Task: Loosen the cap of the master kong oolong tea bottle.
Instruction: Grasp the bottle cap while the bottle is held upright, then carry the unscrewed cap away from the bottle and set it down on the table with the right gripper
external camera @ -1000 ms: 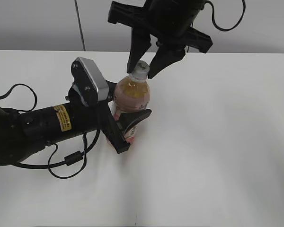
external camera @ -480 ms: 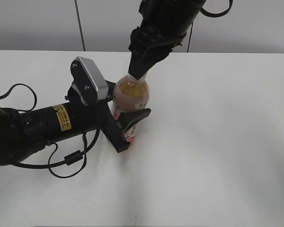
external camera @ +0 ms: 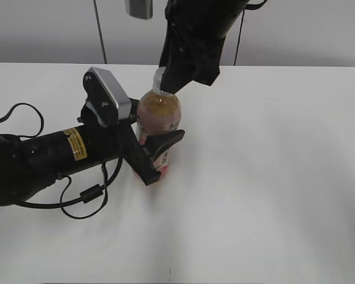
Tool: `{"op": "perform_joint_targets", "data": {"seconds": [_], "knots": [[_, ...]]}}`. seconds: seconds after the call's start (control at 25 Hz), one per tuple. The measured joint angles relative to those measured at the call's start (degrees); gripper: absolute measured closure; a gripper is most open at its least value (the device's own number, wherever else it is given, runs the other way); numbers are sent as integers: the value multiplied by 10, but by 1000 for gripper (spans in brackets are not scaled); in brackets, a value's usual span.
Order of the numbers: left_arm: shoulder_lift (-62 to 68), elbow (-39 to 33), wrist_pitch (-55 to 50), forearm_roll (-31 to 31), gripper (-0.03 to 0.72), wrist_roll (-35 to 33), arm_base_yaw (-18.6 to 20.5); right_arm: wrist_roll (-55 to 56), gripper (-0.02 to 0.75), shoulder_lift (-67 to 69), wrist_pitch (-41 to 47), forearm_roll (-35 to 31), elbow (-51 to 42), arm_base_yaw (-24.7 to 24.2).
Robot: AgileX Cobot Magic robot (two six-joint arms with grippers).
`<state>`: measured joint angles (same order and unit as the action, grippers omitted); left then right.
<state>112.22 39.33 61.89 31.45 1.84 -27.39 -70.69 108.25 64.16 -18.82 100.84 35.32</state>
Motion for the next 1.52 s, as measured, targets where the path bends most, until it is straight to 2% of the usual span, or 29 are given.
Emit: {"op": "perform_joint_targets", "data": {"seconds": [0.24,0.4,0.56,0.8,0.88,1.0,1.12,1.24,1.36,1.52], "knots": [[0,0,-7,23,268,-1,0,-225,461,0,29,20,0,0],[0,0,-8,25,269,-1,0,-323,461,0,29,30,0,0],[0,0,-5,25,269,-1,-1,-369,461,-6,29,32,0,0],[0,0,1,32,269,-2,-2,-383,461,-36,28,39,0,-1],[0,0,2,33,269,-3,-2,-373,461,-42,33,46,2,-1],[0,0,2,33,269,-3,-2,-300,462,-44,46,81,12,-4],[0,0,7,26,269,-3,-2,-225,462,-44,45,85,13,-28],[0,0,24,5,269,20,-3,-155,462,-44,44,46,13,-74],[0,0,28,-9,269,40,-3,-94,462,-41,48,-26,13,-119],[0,0,28,-28,269,57,-3,34,462,-20,50,-39,13,-139]]}}
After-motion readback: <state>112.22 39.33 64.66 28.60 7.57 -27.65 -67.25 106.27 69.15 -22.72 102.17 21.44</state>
